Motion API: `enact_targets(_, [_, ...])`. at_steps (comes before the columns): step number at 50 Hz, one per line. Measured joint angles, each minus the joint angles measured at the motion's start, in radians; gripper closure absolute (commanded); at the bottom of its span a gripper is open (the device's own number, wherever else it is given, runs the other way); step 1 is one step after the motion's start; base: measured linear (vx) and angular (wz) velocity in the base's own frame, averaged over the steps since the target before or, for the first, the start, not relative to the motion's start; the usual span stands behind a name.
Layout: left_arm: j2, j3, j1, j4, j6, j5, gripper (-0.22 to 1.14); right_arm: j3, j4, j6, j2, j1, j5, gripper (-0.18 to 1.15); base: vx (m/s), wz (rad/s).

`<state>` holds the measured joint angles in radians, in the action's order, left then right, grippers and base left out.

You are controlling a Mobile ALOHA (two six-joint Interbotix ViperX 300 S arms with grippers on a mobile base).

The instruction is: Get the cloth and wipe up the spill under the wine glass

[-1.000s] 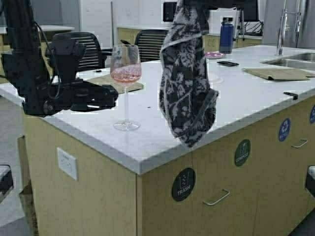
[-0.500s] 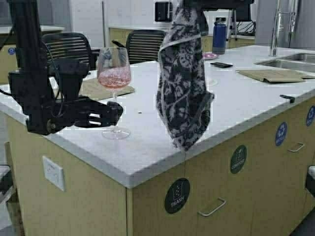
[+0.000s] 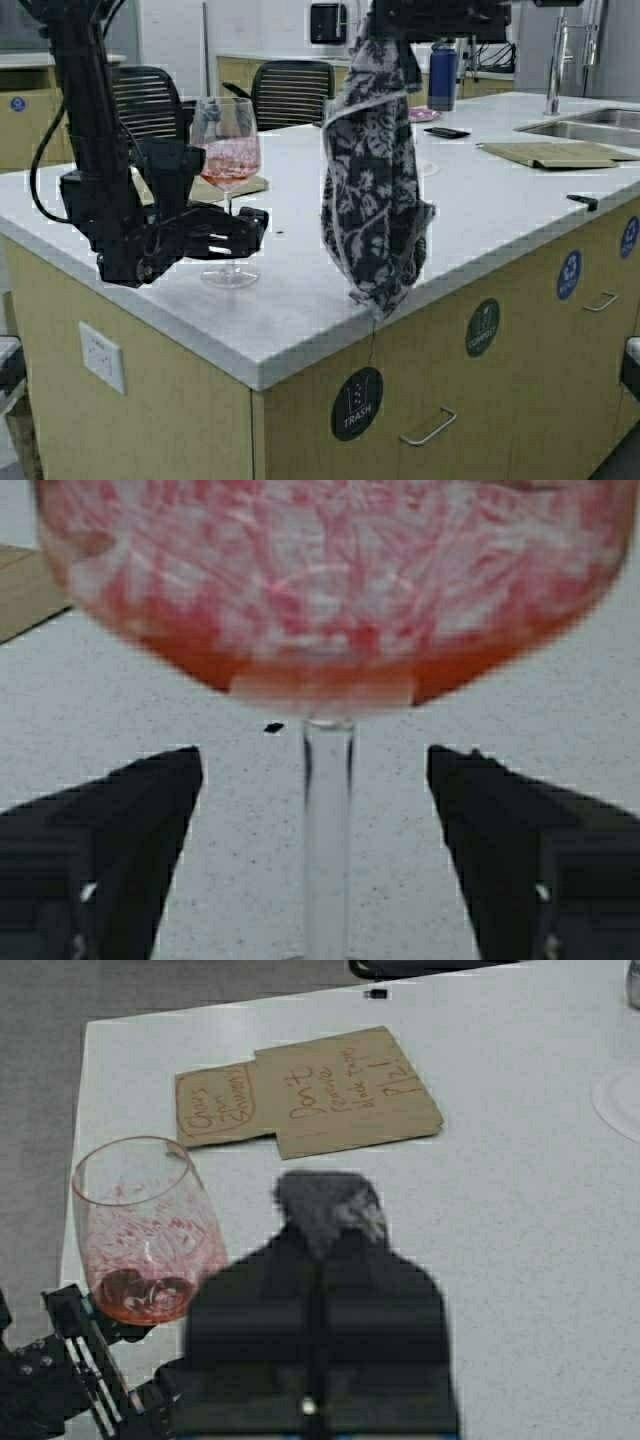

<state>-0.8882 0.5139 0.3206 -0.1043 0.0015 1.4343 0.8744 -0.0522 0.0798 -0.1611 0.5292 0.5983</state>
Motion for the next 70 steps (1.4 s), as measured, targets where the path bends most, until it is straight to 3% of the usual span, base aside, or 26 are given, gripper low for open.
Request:
enact_targets(5, [-0.003, -0.012, 0.000, 0.000, 0.000, -0.002, 0.06, 0.002, 0.000, 0.000, 0.005, -0.002, 0.000, 0.91, 0.00, 0.00])
enact_targets(15, [-0.005, -0.015, 0.000, 0.005, -0.003, -0.002, 0.54, 0.000, 0.002, -0.002, 0.006, 0.000, 0.041, 0.91, 0.00, 0.00])
enact_targets(20, [-0.003, -0.008, 0.002, 0.008, -0.005, -0.002, 0.68, 0.000, 0.032, 0.000, 0.006, 0.000, 0.086, 0.91, 0.00, 0.00])
enact_targets(31, [0.083, 0.080, 0.032, 0.005, -0.021, 0.000, 0.70, -0.089, 0.186, 0.000, 0.044, -0.043, 0.110, 0.91, 0.00, 0.00])
enact_targets(43, [0.314, 0.276, 0.071, 0.002, -0.037, -0.002, 0.70, -0.334, 0.201, 0.002, 0.199, -0.129, 0.080, 0.91, 0.00, 0.00])
enact_targets(53, [0.558, 0.446, 0.075, 0.005, -0.061, -0.031, 0.70, -0.511, 0.196, 0.002, 0.373, -0.138, 0.046, 0.91, 0.00, 0.01])
enact_targets(62, [0.828, 0.551, 0.103, 0.002, -0.078, -0.160, 0.71, -0.571, 0.183, 0.005, 0.514, -0.117, 0.040, 0.91, 0.00, 0.00])
enact_targets(70, [1.069, 0.549, 0.109, 0.006, -0.094, -0.385, 0.71, -0.583, 0.181, 0.006, 0.624, -0.055, 0.040, 0.91, 0.00, 0.00])
